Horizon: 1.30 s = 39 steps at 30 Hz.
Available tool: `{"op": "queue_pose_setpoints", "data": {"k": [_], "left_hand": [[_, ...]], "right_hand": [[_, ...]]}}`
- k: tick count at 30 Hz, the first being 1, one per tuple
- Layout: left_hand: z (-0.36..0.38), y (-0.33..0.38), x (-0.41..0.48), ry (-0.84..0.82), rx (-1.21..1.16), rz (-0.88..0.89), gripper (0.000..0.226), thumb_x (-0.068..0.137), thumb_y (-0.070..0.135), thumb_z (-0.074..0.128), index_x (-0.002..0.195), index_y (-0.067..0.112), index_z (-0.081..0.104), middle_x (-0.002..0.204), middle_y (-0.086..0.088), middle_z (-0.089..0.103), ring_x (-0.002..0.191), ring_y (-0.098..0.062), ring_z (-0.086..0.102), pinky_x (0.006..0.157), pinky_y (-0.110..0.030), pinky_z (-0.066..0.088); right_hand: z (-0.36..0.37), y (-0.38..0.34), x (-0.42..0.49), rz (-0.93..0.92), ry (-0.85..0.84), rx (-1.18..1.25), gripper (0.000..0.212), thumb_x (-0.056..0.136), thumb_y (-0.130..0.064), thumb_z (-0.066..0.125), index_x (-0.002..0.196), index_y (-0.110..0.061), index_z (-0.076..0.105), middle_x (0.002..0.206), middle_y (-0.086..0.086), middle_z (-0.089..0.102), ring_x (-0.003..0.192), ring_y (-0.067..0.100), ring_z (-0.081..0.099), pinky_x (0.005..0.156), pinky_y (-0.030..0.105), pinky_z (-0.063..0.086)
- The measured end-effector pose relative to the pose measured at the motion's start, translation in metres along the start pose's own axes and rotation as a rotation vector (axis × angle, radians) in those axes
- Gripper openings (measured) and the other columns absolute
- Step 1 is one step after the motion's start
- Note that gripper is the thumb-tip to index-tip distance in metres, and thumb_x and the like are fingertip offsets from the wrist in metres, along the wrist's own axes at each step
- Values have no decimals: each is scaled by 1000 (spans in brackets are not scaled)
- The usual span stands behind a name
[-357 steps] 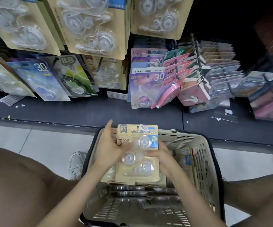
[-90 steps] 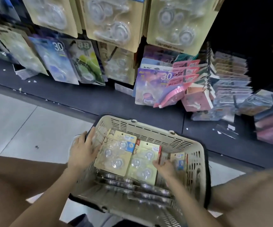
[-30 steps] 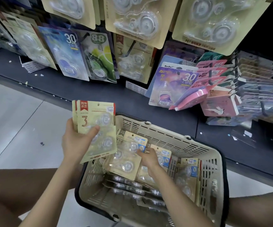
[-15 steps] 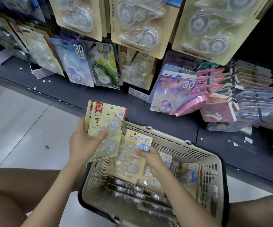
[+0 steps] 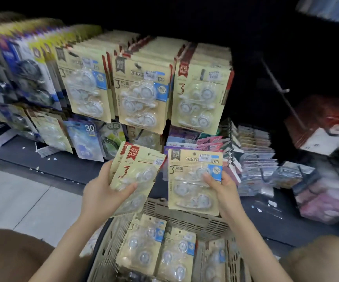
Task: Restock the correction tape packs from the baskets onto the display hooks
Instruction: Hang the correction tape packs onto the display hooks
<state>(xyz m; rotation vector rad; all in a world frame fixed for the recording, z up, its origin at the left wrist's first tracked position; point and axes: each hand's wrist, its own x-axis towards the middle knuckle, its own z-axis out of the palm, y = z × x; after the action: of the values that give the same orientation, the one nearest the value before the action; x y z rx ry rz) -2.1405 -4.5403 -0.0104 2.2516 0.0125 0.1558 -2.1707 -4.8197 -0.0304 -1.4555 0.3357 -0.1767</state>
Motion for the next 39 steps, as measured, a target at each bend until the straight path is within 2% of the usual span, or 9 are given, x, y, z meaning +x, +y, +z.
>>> {"op": "queue_pose_setpoints", "data": {"k": [2, 5, 11, 15, 19, 24, 28, 34, 39], "left_hand": [[-9, 23, 4, 33, -25, 45, 65, 73, 32, 85, 129, 27, 52, 95, 16, 68, 94, -19, 67, 80, -38, 50], [-22, 52, 13, 107, -111, 90, 63, 72, 31, 86, 125, 25, 52, 90, 28, 59, 90, -12, 63, 77, -33, 46], [-45, 96, 31, 242, -335, 191, 57, 75, 20, 84, 122, 26, 52, 89, 40, 57, 85, 27, 52, 72, -3, 41], [-58, 116, 44, 320, -389, 231, 54, 76, 18, 83, 116, 30, 49, 88, 40, 56, 88, 26, 53, 79, -4, 43], [-64, 128, 54, 374, -400, 247, 58, 74, 19, 84, 122, 24, 52, 97, 36, 51, 87, 15, 54, 72, 5, 36], [-67, 133, 64, 370, -409, 270, 57, 76, 19, 84, 120, 31, 50, 96, 34, 54, 84, 30, 50, 72, 3, 37], [-67, 135, 71, 368, -421, 277, 59, 76, 22, 83, 124, 31, 50, 99, 33, 56, 89, 18, 56, 73, 1, 39], [-64, 133, 77, 360, -435, 309, 61, 76, 18, 83, 125, 30, 49, 101, 34, 55, 89, 29, 51, 74, 5, 37], [-62, 135, 82, 352, -431, 321, 59, 76, 18, 83, 120, 34, 47, 103, 33, 54, 91, 28, 50, 74, 7, 34]], "right_hand": [[-5, -32, -2, -82, 25, 18, 31, 81, -28, 73, 110, -18, 68, 110, 1, 74, 106, 23, 69, 93, 41, 54], [-5, -75, -7, -204, 34, 24, 63, 66, -55, 82, 115, -16, 68, 114, 4, 73, 108, 25, 68, 95, 51, 52], [13, -128, 4, -321, 23, 12, 26, 87, -26, 72, 112, -18, 68, 111, 1, 73, 106, 20, 69, 96, 52, 52], [32, -146, 23, -313, 44, 30, 25, 90, -23, 70, 113, -13, 68, 107, 0, 75, 101, 16, 70, 94, 41, 54], [40, -151, 37, -285, 39, 47, 27, 90, -26, 70, 112, -12, 69, 107, 2, 75, 104, 19, 70, 99, 48, 51], [43, -151, 39, -276, 14, 39, 31, 88, -31, 71, 114, -14, 68, 109, 0, 74, 104, 16, 69, 100, 45, 51], [41, -147, 37, -244, 20, 52, 28, 89, -29, 69, 113, -14, 69, 107, -1, 75, 102, 15, 70, 98, 43, 53], [41, -138, 47, -191, 39, 84, 28, 89, -30, 70, 112, -14, 69, 108, 1, 75, 104, 20, 70, 99, 49, 51], [47, -132, 69, -189, 81, 43, 30, 91, -32, 67, 117, -16, 68, 110, -3, 74, 105, 14, 69, 98, 42, 53]]}}
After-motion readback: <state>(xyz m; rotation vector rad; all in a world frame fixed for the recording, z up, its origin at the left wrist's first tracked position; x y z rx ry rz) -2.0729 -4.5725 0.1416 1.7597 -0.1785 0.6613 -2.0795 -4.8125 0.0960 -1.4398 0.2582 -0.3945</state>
